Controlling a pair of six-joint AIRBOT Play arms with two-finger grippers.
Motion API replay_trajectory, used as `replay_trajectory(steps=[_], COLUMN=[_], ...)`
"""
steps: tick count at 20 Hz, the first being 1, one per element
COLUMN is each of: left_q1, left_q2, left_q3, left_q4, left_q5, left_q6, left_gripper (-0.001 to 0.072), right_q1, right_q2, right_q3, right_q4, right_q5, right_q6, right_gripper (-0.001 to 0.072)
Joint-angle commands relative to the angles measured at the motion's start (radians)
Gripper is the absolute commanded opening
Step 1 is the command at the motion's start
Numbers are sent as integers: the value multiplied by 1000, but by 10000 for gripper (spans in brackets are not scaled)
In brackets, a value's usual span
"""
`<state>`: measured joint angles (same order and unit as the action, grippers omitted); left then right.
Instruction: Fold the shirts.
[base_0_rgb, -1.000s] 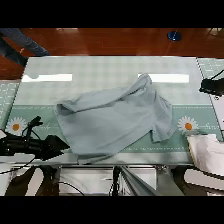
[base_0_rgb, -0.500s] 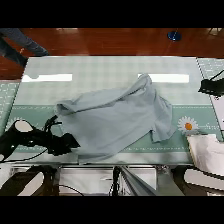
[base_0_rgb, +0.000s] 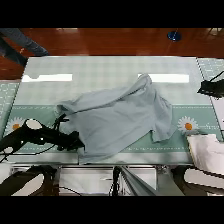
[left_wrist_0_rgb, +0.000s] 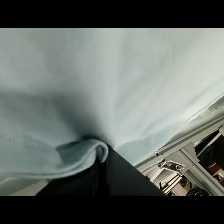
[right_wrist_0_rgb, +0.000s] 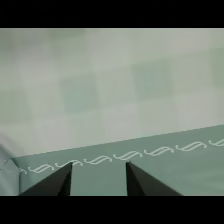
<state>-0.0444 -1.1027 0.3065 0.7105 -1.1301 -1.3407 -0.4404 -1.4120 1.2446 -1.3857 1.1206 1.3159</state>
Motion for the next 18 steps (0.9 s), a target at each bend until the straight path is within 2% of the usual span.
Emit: replay_trajectory(steps=[1,4,7,9,14,18], left_q1=[-4,-4,-4,-4,-4,-4], left_q2=[-7,-7,-7,-7,-7,-7], left_q3=[0,0,0,0,0,0], left_q4=[-12,-11,-10,-10,-11,-11], left_q5=[-11,-6,-5,-5,-6,-7], left_q6=[24,24,24,24,24,24], left_gripper=[25,25,25,26,25,25], right_q1=[-46,-96,-98,-91,-38,43], right_q2=[-66,-166,-261,-312,-343,-345], right_q3=[0,0,0,0,0,0], right_q4=[256,502,536,550,507,395], right_q5=[69,224,350,379,307,193], right_q6=[-180,-288,-308,-309,-306,-221], right_gripper=[442,443,487,488,485,482])
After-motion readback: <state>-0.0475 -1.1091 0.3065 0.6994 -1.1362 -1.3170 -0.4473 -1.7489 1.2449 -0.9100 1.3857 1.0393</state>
